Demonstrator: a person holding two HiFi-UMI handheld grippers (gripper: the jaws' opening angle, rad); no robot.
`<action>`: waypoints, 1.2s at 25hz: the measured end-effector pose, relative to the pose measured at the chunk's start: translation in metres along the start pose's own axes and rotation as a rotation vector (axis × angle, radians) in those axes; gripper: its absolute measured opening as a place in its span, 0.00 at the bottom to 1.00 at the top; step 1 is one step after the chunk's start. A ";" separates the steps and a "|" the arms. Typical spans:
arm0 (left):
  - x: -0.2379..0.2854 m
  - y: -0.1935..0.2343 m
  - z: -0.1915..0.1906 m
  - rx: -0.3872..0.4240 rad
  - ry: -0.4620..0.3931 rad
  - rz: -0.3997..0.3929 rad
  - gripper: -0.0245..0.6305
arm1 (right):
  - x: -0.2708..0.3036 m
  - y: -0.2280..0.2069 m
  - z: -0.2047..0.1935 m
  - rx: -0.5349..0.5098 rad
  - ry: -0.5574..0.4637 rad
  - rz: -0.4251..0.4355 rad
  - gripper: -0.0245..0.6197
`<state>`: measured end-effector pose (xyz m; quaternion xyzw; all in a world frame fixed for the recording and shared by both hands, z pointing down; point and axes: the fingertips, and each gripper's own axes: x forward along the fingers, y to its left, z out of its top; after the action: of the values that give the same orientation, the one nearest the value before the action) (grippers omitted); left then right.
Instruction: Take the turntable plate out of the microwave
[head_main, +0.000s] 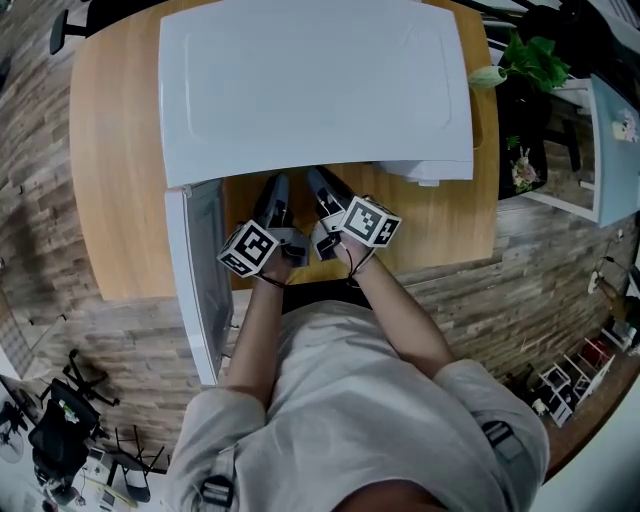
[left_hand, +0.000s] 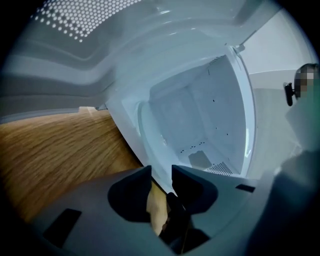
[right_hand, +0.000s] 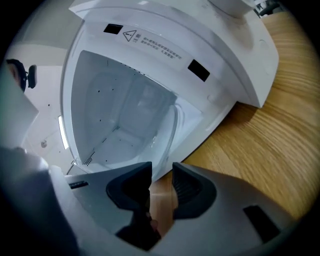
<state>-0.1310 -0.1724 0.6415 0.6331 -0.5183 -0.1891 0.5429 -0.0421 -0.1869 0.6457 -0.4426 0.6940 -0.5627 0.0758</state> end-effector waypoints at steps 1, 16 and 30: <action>0.000 0.001 0.001 -0.005 -0.001 0.001 0.25 | 0.002 0.003 0.000 0.009 0.001 0.011 0.25; 0.007 0.010 0.007 0.015 0.012 0.025 0.18 | 0.013 0.009 0.001 -0.032 0.049 0.060 0.17; -0.015 0.004 -0.029 0.039 0.070 0.036 0.19 | -0.026 -0.005 -0.011 -0.055 0.091 0.034 0.17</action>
<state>-0.1153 -0.1451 0.6499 0.6403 -0.5139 -0.1467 0.5517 -0.0302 -0.1608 0.6431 -0.4065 0.7195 -0.5616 0.0414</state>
